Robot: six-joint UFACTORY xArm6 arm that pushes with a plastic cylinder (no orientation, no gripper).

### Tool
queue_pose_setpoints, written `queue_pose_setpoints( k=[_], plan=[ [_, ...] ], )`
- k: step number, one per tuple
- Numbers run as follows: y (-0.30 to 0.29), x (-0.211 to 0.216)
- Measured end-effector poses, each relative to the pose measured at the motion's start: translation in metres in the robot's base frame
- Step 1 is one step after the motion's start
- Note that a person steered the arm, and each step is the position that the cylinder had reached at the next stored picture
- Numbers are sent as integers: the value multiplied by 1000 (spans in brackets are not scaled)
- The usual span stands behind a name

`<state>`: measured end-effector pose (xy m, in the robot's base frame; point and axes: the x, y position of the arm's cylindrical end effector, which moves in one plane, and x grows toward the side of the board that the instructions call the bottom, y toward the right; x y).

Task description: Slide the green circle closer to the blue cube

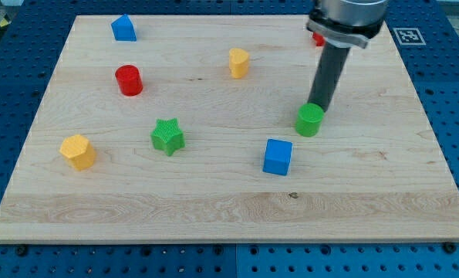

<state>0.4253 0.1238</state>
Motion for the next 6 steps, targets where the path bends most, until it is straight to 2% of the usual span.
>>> queue_pose_setpoints(
  k=[2, 5, 6],
  plan=[
    [38, 16],
    [-44, 16],
    [-2, 19]
  ],
)
